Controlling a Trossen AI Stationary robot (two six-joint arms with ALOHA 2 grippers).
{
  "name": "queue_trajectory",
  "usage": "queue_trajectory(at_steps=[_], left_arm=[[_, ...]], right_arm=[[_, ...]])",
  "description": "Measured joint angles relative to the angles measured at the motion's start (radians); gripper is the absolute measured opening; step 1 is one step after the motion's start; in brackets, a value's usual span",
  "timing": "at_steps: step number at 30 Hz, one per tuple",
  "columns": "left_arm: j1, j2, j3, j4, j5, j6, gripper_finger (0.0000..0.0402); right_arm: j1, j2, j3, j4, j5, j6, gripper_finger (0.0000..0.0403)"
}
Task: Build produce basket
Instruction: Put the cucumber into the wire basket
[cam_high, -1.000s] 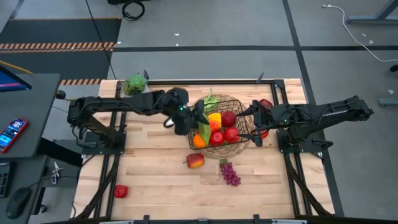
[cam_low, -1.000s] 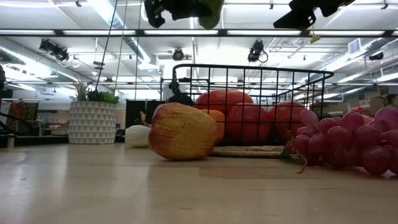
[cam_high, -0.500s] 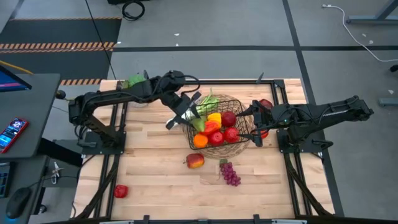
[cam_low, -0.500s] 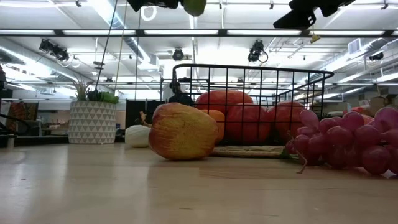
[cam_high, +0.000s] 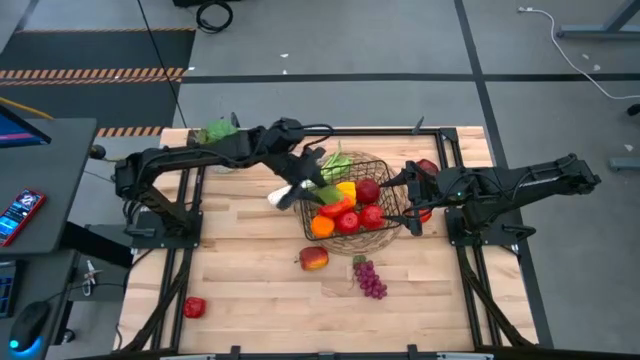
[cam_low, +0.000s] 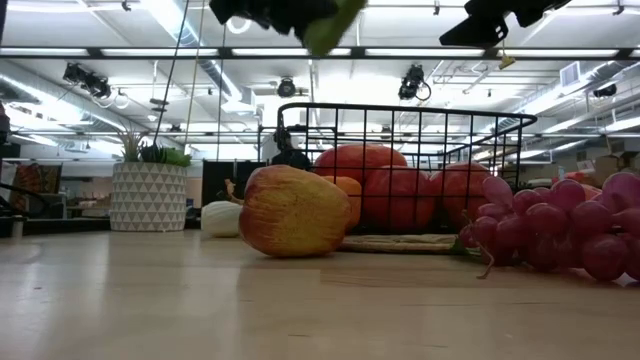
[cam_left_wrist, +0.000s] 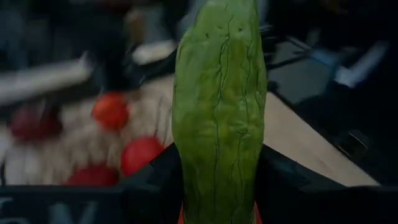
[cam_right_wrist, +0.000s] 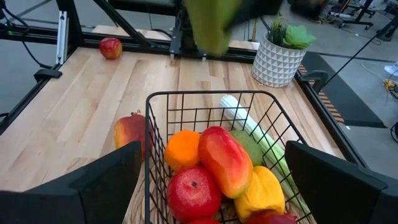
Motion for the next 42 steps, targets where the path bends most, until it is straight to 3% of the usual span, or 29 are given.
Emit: queue_trajectory(at_steps=[5,7,17,31,42], left_arm=[[0.003,0.042,-0.001,-0.001,-0.130,-0.387,0.0158],[0.008,0.055,-0.001,0.003,-0.170,-0.450,0.0158],[0.006,0.067,-0.001,0.008,-0.180,-0.342,0.0158],[-0.006,0.073,-0.001,0.003,-0.188,-0.339,0.0159],[-0.040,0.133,-0.001,-0.051,-0.431,-0.339,0.0212]], right_arm=[[0.000,0.000,0.000,-0.001,0.000,0.000,0.0400],[0.000,0.000,0.000,0.000,0.000,-0.001,0.0400],[0.000,0.000,0.000,0.000,0.000,-0.001,0.0400],[0.000,0.000,0.000,-0.001,0.000,-0.001,0.0400],[0.000,0.000,0.000,0.000,0.000,-0.001,0.0400]])
